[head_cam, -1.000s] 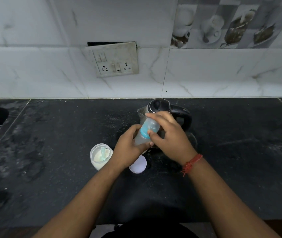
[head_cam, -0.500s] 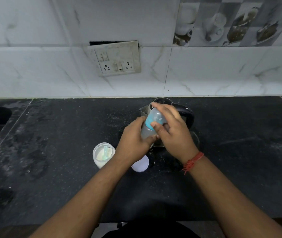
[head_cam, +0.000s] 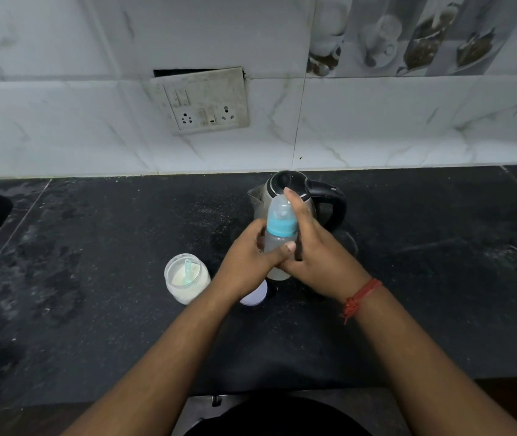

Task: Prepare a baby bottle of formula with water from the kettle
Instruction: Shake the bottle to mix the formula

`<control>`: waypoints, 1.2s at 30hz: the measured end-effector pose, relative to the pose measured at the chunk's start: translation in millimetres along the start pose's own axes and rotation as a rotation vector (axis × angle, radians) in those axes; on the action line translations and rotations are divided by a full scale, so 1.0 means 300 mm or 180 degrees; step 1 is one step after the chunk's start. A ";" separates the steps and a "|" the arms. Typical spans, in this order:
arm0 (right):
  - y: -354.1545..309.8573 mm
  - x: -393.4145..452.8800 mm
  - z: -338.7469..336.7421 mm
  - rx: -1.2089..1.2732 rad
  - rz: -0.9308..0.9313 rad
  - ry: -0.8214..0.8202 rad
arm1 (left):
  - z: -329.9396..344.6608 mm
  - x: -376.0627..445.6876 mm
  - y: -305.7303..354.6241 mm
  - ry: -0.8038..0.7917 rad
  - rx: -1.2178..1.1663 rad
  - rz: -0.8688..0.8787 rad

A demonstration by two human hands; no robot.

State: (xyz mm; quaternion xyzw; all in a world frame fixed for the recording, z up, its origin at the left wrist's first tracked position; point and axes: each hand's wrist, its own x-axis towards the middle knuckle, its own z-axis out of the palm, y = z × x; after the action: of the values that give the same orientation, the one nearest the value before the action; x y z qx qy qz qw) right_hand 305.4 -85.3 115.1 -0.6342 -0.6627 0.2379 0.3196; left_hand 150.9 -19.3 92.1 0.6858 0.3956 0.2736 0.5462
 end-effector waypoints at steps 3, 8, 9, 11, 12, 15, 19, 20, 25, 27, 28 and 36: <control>0.015 -0.033 0.029 0.0070 0.0108 0.0293 | 0.044 -0.035 0.011 -0.0164 -0.0217 -0.0040; 0.068 -0.082 0.021 0.0344 0.0337 0.0664 | 0.135 -0.111 -0.066 0.0009 0.0502 0.0162; 0.080 -0.096 0.012 0.0476 0.0415 0.0749 | 0.149 -0.132 -0.119 0.0104 0.0975 0.0242; 0.105 -0.123 -0.006 0.0686 0.0559 0.0896 | 0.169 -0.178 -0.244 0.0138 0.1785 0.0432; 0.119 -0.137 -0.013 0.0737 0.0621 0.0953 | 0.179 -0.202 -0.300 0.0117 0.2159 0.0483; 0.153 -0.170 -0.015 0.0851 0.0776 0.1060 | 0.211 -0.248 -0.433 0.0008 0.3011 0.0487; 0.170 -0.204 0.002 0.0950 0.0869 0.1033 | 0.247 -0.266 -0.517 -0.0164 0.3465 0.0287; 0.171 -0.211 0.006 0.0974 0.0859 0.1004 | 0.251 -0.272 -0.531 -0.0100 0.3488 0.0181; 0.174 -0.232 0.008 0.1119 0.0781 0.0969 | 0.209 -0.323 -0.625 -0.0012 0.3710 -0.0253; 0.176 -0.234 0.000 0.1157 0.0795 0.0980 | 0.195 -0.338 -0.640 -0.0002 0.3729 -0.0378; 0.175 -0.234 -0.006 0.1170 0.0792 0.0974 | 0.194 -0.340 -0.643 -0.0010 0.3740 -0.0408; 0.152 -0.211 -0.056 0.1457 0.0651 0.1200 | 0.198 -0.351 -0.653 0.0039 0.3796 -0.0514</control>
State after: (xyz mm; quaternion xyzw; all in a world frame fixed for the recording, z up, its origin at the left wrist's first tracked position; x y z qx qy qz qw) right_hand 348.5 -145.8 85.9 -0.6420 -0.4538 0.2900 0.5457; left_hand 94.5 -121.9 -106.3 0.8401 0.5348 -0.0339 0.0841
